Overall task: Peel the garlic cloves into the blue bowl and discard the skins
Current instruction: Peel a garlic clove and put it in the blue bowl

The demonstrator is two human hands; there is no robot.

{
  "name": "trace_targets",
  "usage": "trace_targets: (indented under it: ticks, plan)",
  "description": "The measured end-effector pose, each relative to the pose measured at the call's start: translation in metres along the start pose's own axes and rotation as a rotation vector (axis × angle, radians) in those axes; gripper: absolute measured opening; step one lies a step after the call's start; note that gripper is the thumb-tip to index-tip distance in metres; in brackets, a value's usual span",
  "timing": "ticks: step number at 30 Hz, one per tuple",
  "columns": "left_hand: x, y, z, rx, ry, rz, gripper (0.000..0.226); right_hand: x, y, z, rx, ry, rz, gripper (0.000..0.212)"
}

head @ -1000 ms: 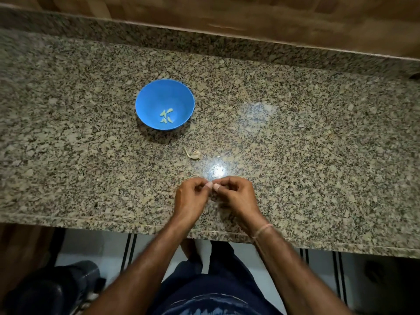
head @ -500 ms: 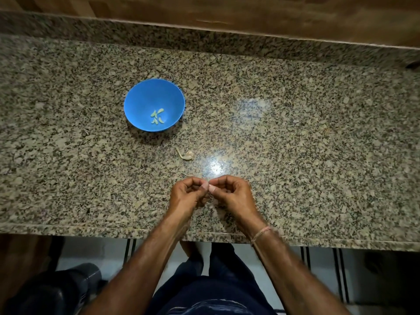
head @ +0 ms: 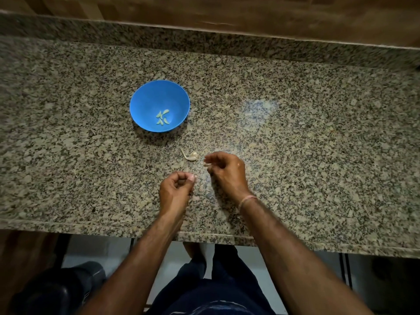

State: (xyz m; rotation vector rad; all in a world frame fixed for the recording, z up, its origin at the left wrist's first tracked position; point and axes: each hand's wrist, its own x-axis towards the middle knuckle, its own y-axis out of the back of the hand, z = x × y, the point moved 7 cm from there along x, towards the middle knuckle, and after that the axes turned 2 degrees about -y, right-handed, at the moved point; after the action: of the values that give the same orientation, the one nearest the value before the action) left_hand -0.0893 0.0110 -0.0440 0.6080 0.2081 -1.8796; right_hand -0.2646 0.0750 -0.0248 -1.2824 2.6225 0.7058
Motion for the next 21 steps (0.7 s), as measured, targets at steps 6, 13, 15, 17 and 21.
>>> trace_targets:
  ticks: [6, 13, 15, 17, 21]
  plan:
    - [-0.009, -0.014, -0.003, -0.115, 0.090, -0.108, 0.009, -0.044, -0.001, 0.002, 0.124, 0.010, -0.090, 0.019]
    - [-0.021, -0.018, -0.009, -0.080, 0.011, -0.171, 0.014, -0.069, -0.009, 0.033, 0.499, -0.323, -0.095, 0.012]
    - [-0.023, -0.019, -0.007, -0.036, -0.004, -0.184, 0.015, -0.072, -0.006, 0.034, 0.503, -0.303, -0.097, 0.010]
    - [-0.024, -0.021, -0.008, -0.028, 0.048, -0.183, 0.016, -0.072, -0.002, 0.029, 0.408, -0.213, -0.056, 0.008]
    - [-0.029, -0.024, -0.009, -0.045, 0.125, -0.193, 0.017, -0.073, 0.000, 0.020, 0.170, -0.024, 0.004, 0.006]
